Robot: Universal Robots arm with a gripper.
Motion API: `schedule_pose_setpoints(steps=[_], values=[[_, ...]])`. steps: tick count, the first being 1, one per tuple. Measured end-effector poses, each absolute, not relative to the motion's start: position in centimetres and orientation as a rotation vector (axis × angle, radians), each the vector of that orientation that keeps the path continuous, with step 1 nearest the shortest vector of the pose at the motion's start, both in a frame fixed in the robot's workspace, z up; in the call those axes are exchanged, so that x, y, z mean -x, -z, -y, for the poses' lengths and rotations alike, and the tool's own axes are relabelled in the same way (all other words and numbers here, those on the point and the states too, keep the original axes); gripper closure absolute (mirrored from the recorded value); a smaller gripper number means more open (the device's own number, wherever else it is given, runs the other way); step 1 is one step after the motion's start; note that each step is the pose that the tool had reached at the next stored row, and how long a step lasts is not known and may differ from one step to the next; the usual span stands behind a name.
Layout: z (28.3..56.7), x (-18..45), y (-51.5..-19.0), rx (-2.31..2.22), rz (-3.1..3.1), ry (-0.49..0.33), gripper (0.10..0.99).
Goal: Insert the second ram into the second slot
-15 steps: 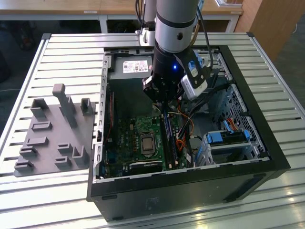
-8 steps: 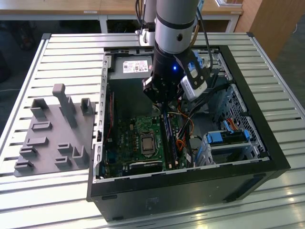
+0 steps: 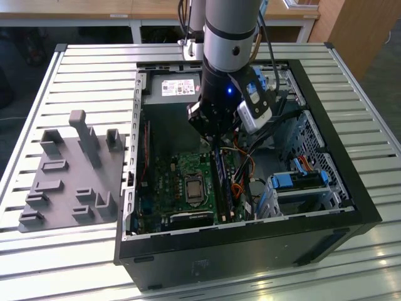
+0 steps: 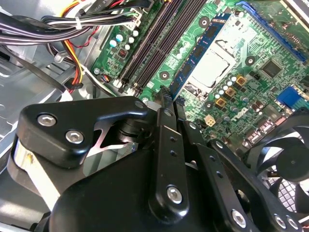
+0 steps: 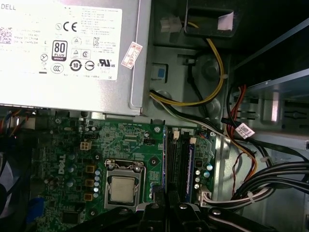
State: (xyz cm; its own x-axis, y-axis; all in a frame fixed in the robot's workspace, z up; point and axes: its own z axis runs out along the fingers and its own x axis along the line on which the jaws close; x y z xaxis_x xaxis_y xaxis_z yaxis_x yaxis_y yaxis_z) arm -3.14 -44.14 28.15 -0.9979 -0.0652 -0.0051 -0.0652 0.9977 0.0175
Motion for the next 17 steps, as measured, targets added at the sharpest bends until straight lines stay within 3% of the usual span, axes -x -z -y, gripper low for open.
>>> schedule_pose_setpoints(steps=[17], values=[[44.14,3.14,-27.78,0.102,-3.135,-0.028,0.949]])
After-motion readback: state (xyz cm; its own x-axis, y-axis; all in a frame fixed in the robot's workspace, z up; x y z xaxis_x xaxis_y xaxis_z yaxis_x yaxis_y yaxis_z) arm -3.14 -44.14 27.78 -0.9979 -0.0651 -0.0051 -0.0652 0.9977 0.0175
